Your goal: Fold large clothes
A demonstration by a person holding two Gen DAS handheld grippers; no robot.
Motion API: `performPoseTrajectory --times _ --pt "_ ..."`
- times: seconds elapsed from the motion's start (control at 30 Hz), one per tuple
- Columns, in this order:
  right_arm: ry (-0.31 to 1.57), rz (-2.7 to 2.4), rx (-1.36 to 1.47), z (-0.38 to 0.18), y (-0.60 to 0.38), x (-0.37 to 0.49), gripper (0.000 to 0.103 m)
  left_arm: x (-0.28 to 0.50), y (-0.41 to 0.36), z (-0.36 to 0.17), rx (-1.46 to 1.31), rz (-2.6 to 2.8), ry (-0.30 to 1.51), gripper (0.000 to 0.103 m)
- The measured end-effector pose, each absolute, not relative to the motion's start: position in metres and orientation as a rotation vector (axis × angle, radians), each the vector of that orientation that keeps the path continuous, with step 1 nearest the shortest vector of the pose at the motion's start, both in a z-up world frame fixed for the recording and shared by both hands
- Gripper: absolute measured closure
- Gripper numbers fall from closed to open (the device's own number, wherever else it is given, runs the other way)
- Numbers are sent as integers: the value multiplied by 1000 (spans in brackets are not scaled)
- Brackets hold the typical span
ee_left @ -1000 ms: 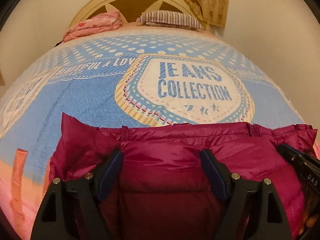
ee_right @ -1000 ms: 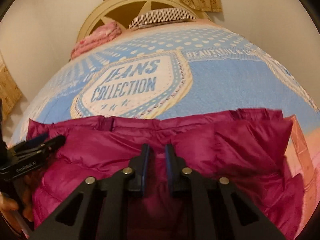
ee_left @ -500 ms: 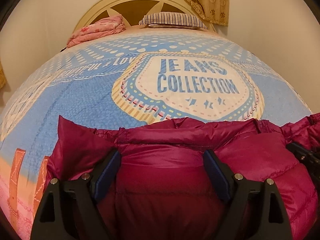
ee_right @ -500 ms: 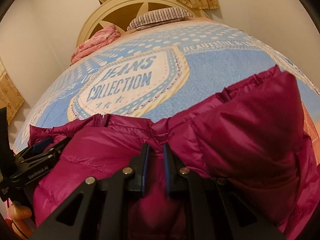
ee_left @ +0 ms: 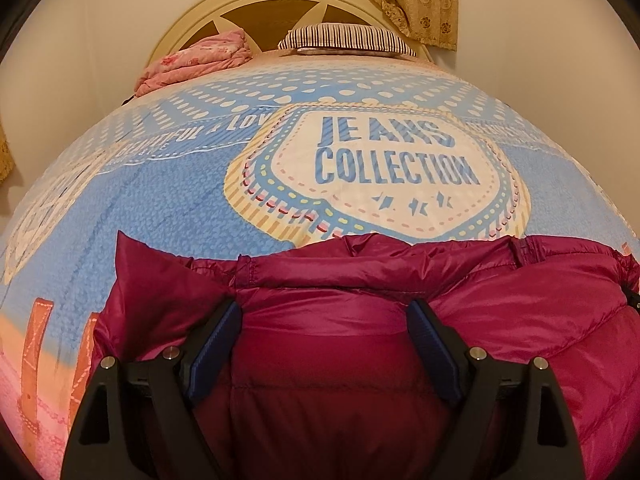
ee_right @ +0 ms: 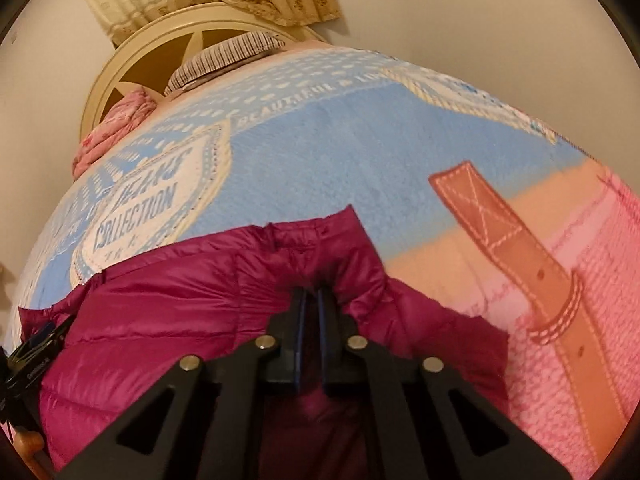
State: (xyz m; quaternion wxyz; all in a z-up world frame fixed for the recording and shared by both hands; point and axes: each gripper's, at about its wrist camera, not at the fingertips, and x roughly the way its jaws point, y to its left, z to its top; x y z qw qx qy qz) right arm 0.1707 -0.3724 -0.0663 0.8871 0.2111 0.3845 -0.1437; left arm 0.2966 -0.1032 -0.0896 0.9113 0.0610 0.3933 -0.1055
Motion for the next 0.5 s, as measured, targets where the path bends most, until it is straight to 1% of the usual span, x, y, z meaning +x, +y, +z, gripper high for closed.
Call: performPoseTrajectory --times 0.3,0.37,0.5 --pt "775 -252 527 -72 -381 164 101 295 -100 -86 115 -231 821 17" --pt "775 -251 526 -72 -381 167 101 291 -93 -78 118 -271 859 17" --pt "772 -247 536 -73 -381 167 101 261 -53 -48 26 -269 851 17"
